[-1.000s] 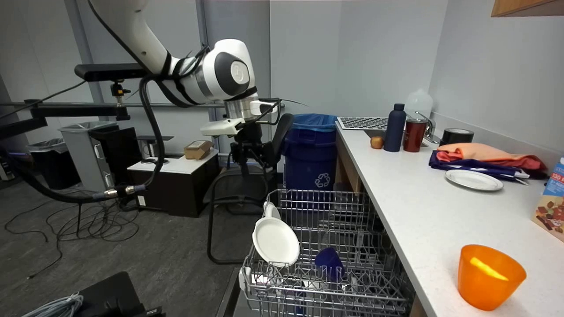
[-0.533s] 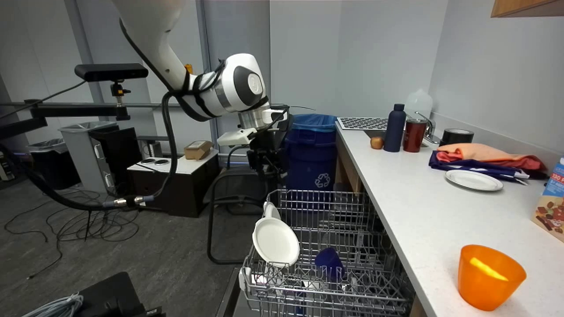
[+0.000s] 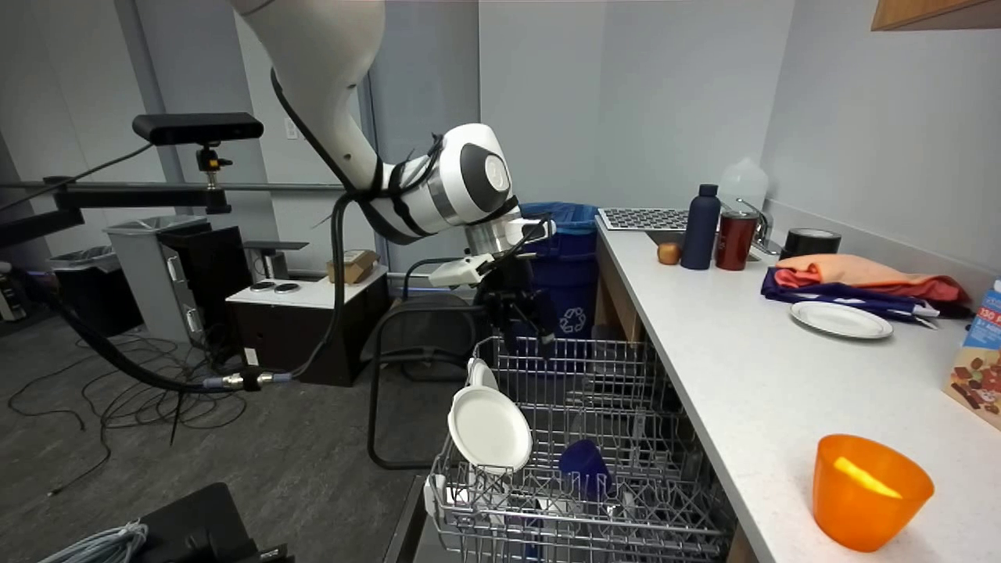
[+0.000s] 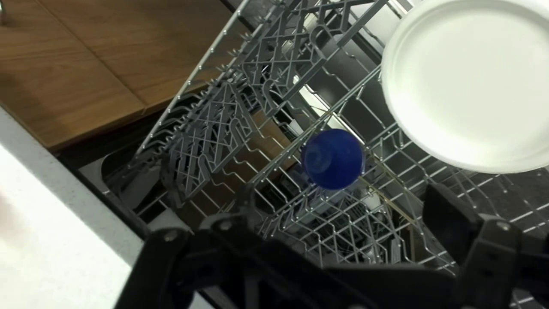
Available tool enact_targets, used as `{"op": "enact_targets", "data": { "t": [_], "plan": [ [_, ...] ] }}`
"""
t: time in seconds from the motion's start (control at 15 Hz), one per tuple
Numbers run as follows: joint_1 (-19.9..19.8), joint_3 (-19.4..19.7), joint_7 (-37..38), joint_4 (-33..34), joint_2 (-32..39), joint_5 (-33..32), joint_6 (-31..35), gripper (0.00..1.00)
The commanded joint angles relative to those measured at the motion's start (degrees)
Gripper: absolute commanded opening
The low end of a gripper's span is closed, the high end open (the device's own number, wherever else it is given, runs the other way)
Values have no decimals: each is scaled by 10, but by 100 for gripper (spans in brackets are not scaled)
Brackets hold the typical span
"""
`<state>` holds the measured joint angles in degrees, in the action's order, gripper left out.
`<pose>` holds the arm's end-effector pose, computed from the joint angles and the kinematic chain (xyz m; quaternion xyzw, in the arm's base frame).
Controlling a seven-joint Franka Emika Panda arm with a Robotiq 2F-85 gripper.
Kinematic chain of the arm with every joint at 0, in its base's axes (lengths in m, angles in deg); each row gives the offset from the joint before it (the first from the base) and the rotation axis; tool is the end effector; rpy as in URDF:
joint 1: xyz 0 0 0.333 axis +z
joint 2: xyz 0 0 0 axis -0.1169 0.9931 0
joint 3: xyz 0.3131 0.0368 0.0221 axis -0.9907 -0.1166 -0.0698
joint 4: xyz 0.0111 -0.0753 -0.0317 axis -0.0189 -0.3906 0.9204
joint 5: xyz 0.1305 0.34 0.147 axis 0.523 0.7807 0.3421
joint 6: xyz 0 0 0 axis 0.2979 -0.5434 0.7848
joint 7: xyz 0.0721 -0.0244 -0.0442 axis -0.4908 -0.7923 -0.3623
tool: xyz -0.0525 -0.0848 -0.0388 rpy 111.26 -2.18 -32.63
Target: Remove the blue cup out of the dishwasher
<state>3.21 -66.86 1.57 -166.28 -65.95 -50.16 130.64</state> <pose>0.5912 0.0897 0.2756 0.9821 -0.0601 0.0481 0.1720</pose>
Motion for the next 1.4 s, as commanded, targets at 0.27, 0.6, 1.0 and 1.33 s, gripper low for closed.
{"op": "enact_targets", "data": {
  "t": [0.27,0.6,1.0,1.33],
  "plan": [
    [14,28,23,33,36,-7,-1,100],
    [17,28,27,37,39,-7,-2,100],
    [17,29,27,37,39,-7,-2,100],
    [18,31,31,73,86,-5,-4,100]
  ]
}}
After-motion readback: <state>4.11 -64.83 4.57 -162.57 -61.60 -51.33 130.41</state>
